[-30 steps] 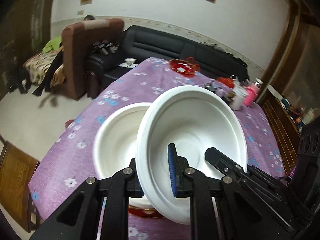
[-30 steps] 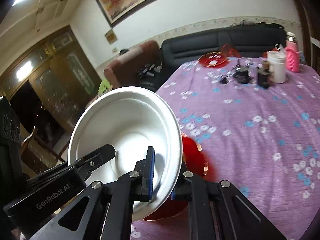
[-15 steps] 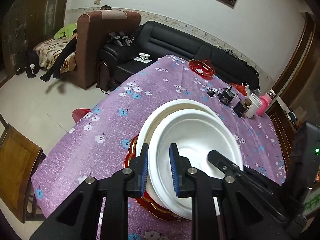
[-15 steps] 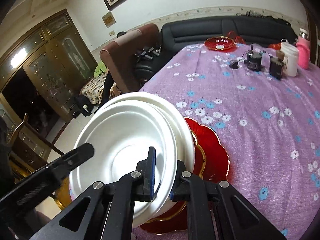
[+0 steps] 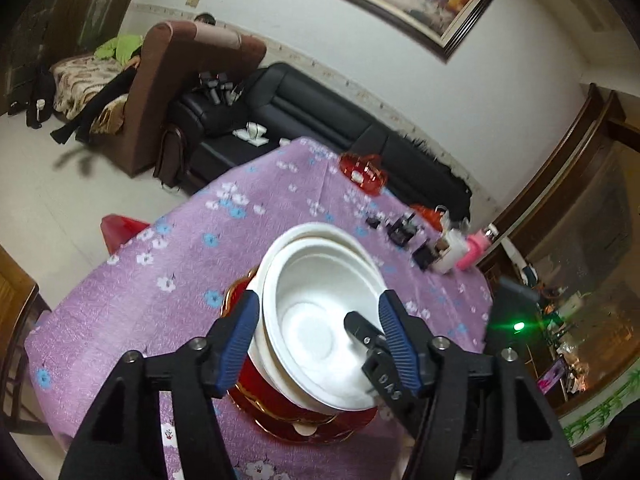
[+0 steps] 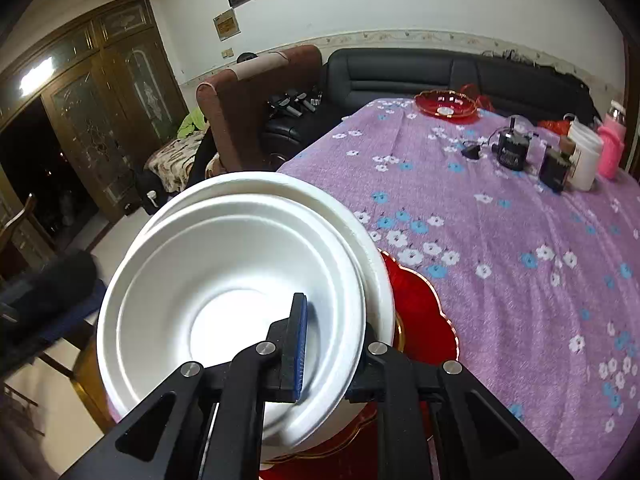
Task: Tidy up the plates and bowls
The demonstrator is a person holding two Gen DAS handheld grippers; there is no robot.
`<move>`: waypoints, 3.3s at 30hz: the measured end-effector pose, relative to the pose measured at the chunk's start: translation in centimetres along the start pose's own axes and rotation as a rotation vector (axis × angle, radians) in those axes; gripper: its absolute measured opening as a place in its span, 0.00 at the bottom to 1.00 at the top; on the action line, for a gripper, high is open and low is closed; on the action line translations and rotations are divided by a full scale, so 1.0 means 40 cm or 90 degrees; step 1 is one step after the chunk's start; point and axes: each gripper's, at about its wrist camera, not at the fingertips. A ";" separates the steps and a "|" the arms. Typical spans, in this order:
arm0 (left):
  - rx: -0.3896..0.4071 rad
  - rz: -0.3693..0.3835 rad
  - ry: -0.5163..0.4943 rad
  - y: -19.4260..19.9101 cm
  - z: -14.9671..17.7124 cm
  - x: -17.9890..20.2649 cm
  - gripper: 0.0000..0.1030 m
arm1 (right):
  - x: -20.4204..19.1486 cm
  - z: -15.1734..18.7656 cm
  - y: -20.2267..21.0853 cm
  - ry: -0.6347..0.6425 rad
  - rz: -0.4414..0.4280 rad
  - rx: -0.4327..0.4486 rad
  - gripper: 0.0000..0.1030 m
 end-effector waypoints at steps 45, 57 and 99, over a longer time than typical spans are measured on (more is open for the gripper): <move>0.091 -0.324 -0.169 -0.008 0.119 0.214 0.85 | 0.148 0.158 0.219 -0.106 -0.007 0.169 0.74; 0.078 -0.349 -0.222 -0.051 0.184 0.288 0.85 | 0.214 0.226 0.231 -0.169 0.009 0.157 0.75; 0.021 -0.310 -0.221 -0.118 0.233 0.309 0.85 | 0.257 0.303 0.256 -0.189 0.140 0.171 0.75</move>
Point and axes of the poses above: each gripper's, at about its wrist camera, not at the fingertips, and y roughly against the way its jaws point, x to its right, z to its underside, and after that the axes turned 13 degrees about -x, right-handed
